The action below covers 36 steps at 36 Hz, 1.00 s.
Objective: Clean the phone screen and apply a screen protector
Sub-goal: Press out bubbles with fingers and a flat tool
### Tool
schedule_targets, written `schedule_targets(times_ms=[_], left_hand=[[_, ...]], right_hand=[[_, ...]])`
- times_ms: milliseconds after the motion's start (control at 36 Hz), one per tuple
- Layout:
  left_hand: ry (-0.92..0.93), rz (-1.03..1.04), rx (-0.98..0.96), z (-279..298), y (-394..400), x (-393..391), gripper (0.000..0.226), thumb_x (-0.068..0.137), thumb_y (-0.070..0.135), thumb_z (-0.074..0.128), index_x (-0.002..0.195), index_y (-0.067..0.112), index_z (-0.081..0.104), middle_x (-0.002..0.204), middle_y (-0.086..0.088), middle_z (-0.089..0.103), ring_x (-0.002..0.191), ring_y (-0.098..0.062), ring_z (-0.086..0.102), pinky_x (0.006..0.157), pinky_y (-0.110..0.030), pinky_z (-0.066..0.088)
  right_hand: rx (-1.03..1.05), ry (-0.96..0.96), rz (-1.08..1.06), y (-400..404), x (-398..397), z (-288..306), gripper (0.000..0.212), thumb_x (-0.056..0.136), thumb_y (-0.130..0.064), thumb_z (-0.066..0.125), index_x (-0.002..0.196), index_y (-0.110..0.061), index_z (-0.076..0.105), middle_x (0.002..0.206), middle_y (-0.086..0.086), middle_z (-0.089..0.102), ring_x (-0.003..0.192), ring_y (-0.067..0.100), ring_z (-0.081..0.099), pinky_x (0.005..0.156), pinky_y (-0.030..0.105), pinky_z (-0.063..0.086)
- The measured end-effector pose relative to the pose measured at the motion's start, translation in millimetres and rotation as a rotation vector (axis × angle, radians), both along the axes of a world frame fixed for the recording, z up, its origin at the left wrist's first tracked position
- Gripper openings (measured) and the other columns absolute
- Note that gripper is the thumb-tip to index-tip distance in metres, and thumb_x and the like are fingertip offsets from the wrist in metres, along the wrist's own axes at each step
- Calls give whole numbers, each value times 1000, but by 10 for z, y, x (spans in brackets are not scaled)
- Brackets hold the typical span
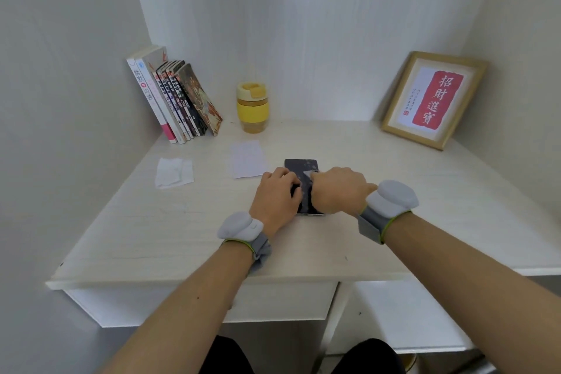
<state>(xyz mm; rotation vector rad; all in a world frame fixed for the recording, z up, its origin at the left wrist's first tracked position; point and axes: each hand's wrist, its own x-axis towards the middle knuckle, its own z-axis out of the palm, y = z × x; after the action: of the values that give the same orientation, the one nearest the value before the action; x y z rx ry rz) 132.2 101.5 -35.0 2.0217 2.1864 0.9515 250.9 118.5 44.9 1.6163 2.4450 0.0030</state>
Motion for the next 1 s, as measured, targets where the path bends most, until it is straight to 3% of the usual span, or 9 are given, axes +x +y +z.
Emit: schedule_targets(times_ms=[194,278,333,500,611,722,806,889,1000], left_hand=[[29,-11,-14,1,3,-8,22,96,24,48,110,12,60,124,-3,58,107,-29,45,86,-26,34],[29,-15,-14,-3,1,-8,21,96,22,48,109,11,60,123,-3,58,107,-29,46,87,-26,34],[33,-14,-9,-14,3,-12,21,96,23,48,109,11,60,123,-3,59,106,-30,46,87,-27,35],[33,-19,-9,-21,12,-13,23,96,23,47,110,10,61,123,-5,58,106,-30,46,90,-28,36],[47,-19,5,-13,14,1,24,96,21,46,110,10,61,122,-5,58,105,-30,46,92,-28,34],[62,-19,21,-13,15,17,23,96,19,45,109,7,60,120,-6,58,104,-29,47,92,-27,32],[66,-20,20,-27,23,20,21,96,21,47,107,8,60,118,-7,58,101,-30,46,91,-28,33],[62,-25,4,-40,35,3,20,95,22,48,104,8,59,115,-7,58,99,-32,48,90,-31,36],[66,-32,13,-50,47,-13,19,95,23,48,102,9,60,113,-6,59,98,-31,50,92,-32,36]], right_hand=[[-34,-70,-46,-29,-121,31,11,96,-19,47,96,-16,57,122,3,59,111,21,57,86,27,42],[-43,-56,-48,63,-157,16,31,97,-20,46,126,-17,55,131,6,55,119,25,54,95,32,42],[-53,-34,-37,113,-178,-7,40,97,-22,47,137,-18,49,134,8,53,120,27,54,92,33,42],[-87,21,-24,121,-130,-11,38,98,-25,48,135,-16,51,134,9,53,120,28,54,89,32,43],[-121,64,-46,78,-103,-9,31,97,-20,45,125,-13,55,121,10,56,105,29,59,78,32,45],[-134,100,-14,87,-82,22,18,96,-15,44,109,-10,57,78,5,49,60,17,47,59,26,43],[-132,135,-19,154,-92,23,15,96,-17,45,96,-8,57,67,3,51,52,14,47,49,23,40],[-128,204,-55,238,-128,-13,16,96,-19,46,103,-9,56,74,4,50,57,16,50,50,24,43],[-120,273,-79,300,-146,-90,35,96,-27,46,128,-12,51,114,13,58,84,28,57,66,32,47]])
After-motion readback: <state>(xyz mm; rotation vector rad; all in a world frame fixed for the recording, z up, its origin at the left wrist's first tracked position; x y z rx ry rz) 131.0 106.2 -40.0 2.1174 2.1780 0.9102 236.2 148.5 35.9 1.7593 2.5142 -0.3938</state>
